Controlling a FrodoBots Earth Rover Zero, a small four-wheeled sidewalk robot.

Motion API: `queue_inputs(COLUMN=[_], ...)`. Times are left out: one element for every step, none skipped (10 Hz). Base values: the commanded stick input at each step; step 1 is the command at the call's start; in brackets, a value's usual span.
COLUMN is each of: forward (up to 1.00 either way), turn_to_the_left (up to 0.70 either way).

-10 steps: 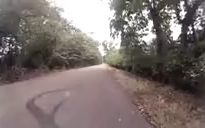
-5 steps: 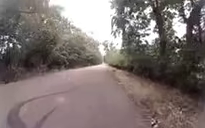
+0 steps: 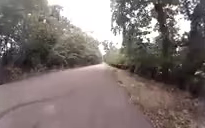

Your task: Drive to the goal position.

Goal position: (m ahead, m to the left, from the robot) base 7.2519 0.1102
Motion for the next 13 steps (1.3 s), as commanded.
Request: queue_inputs(forward=[0.70, 0.70, 0.70, 0.70, 0.70, 0.70, 0.70, 0.70, 0.70, 0.70, 0.70, 0.70, 0.70], turn_to_the_left=[0.00, 0.00, 0.00, 0.00, 0.00, 0.00, 0.00, 0.00, 0.00, 0.00, 0.00, 0.00, 0.00])
